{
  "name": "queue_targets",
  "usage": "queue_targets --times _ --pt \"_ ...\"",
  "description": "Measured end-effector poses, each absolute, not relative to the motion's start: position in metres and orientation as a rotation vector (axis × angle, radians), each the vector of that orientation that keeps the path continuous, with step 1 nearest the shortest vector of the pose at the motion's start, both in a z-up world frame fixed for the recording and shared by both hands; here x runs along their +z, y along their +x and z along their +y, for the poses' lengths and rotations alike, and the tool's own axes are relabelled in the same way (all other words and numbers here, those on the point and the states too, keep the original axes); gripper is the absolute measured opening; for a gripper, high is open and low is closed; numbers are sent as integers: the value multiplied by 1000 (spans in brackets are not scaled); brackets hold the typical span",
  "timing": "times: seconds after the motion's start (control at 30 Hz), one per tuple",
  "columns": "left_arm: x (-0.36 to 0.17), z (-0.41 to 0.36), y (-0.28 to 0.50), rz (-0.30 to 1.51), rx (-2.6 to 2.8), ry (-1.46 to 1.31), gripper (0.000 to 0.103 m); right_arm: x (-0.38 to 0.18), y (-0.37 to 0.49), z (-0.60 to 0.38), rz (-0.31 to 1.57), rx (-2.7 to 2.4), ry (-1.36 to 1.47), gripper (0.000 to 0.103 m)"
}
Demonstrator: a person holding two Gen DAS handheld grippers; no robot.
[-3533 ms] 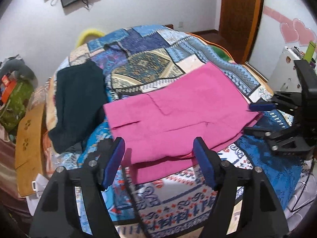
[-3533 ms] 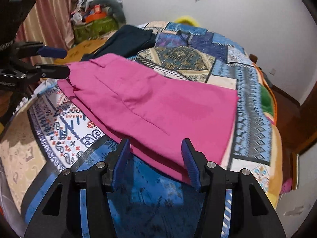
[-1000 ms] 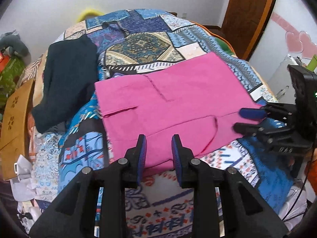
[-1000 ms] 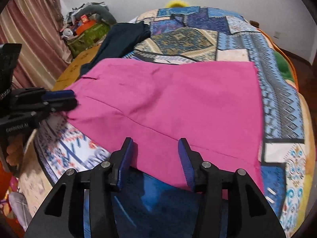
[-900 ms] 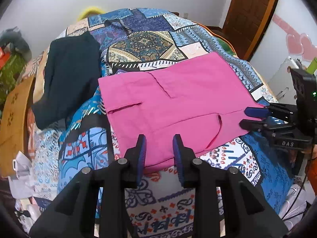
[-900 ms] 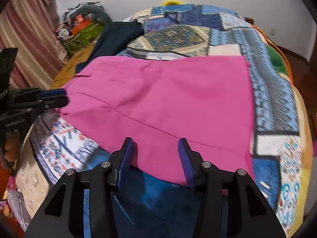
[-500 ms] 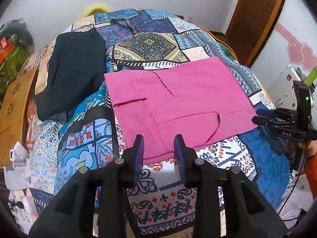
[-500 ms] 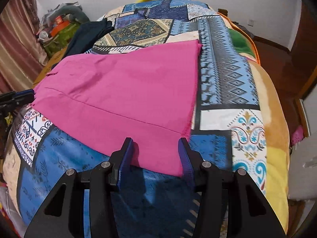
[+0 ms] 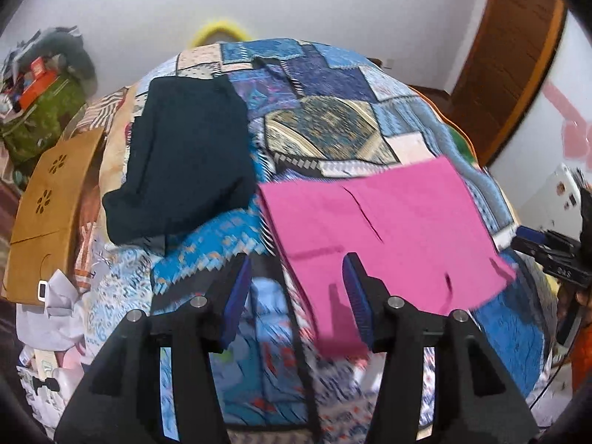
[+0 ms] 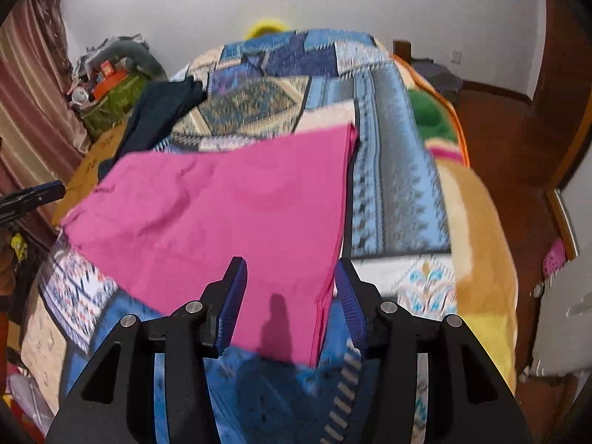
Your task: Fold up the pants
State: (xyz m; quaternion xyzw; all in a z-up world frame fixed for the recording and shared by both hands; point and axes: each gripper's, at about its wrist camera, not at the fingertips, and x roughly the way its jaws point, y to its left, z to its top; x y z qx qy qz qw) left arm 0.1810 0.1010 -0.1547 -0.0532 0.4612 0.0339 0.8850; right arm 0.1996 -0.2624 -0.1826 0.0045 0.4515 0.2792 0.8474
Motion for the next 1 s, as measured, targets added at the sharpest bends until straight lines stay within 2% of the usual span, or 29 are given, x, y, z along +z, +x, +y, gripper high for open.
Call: queue_targets --times 0.4,0.7,0.93,0.97,1.0 --pt "-180 135 255 1039 67 -195 51 -179 265 -249 909 549 28 46" --pt "-218 145 294 1144 40 -291 34 -202 322 -238 951 520 40 46" --pt "-230 147 305 1169 -57 -414 34 -223 365 -229 1000 515 84 46" --pt "-231 147 306 1172 -64 -420 32 -227 371 -228 1014 507 98 46" --pt "-232 147 307 1174 -67 -420 24 -230 376 -227 1029 497 109 46"
